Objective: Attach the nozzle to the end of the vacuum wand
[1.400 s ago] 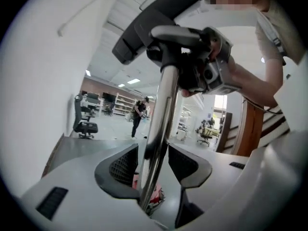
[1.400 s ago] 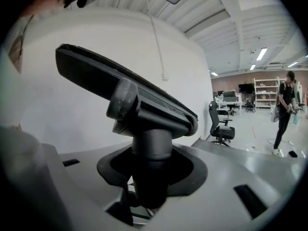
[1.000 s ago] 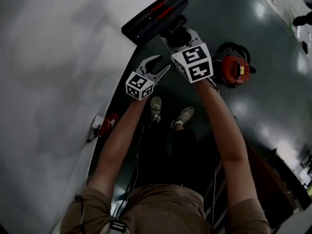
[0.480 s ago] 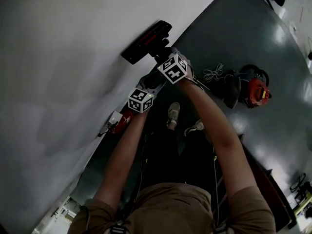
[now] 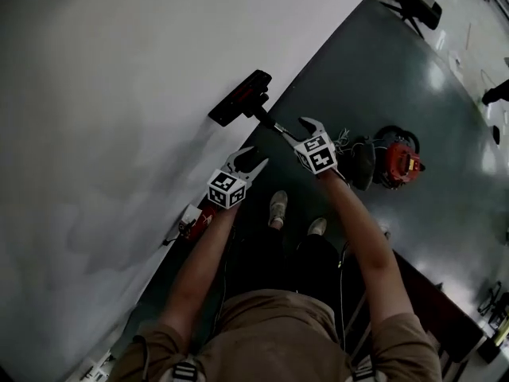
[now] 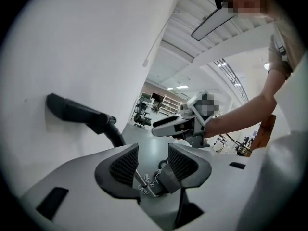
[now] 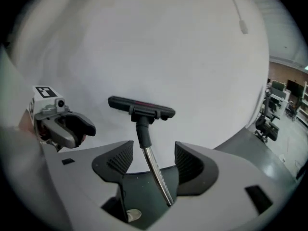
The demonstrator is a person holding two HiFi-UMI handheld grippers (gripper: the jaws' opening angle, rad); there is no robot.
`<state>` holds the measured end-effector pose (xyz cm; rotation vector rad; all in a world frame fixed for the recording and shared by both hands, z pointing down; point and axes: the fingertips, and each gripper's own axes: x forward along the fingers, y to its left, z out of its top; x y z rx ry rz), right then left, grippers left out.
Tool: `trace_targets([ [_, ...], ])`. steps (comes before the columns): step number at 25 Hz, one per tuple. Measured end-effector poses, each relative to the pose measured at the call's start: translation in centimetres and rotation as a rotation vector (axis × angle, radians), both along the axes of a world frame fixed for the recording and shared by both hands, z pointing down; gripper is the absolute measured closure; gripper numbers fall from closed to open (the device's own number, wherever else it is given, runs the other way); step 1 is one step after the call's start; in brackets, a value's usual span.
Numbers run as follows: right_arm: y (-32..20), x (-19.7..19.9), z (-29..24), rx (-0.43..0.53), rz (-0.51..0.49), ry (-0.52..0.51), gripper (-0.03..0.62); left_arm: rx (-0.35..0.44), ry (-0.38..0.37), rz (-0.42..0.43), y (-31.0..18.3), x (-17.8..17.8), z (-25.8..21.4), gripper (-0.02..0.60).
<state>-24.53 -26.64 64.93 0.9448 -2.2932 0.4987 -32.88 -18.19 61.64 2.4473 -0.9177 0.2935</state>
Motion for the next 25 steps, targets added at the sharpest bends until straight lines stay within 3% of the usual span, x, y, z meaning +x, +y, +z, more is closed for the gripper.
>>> trace_targets([
  [3, 3.6, 7.2, -6.7, 0.068, 0.122, -0.075, 0.338, 0.054, 0.028, 0.047, 1.4, 1.9, -4.0, 0.396],
  [9, 10.6, 20.0, -23.3, 0.317, 0.287, -0.15, 0.338, 0.249, 0.065, 0.087, 3.4, 8.9, -15.2, 0.396],
  [12, 16.6, 24.8, -31.2, 0.435, 0.349, -0.202, 0.338, 0.32, 0.104, 0.1, 6.6, 13.7, -21.8, 0.396],
  [17, 30.5, 31.0, -43.1, 0.589, 0.423, -0.212, 0.338, 0.411, 0.129, 0.202, 14.4, 22.7, -33.1, 0.397],
  [20, 39.6, 33.4, -46.8, 0.619, 0.418, -0.201, 0.338, 0.451, 0.172, 0.267, 21.4, 26.9, -37.4, 0.397],
  [25, 49.9, 38.3, -49.3, 0.676, 0.485, -0.13, 0.338, 0.536, 0.226, 0.429, 29.9, 32.8, -42.1, 0.397],
])
